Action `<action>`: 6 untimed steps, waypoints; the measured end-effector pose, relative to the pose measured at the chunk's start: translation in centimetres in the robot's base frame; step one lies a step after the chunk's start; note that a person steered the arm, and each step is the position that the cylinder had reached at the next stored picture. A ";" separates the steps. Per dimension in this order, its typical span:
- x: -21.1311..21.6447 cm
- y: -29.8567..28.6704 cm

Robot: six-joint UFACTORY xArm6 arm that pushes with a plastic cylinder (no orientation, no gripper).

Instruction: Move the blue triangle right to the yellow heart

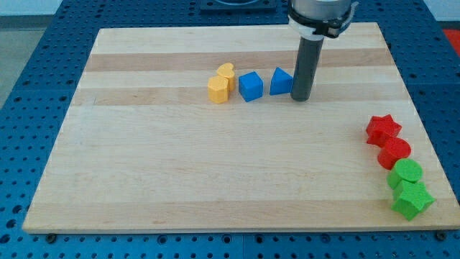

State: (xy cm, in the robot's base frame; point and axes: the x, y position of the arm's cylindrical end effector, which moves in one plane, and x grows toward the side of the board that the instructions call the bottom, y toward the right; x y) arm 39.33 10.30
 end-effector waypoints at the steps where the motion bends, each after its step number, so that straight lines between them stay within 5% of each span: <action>1: -0.7 -0.3; 6: -4.3 -1.7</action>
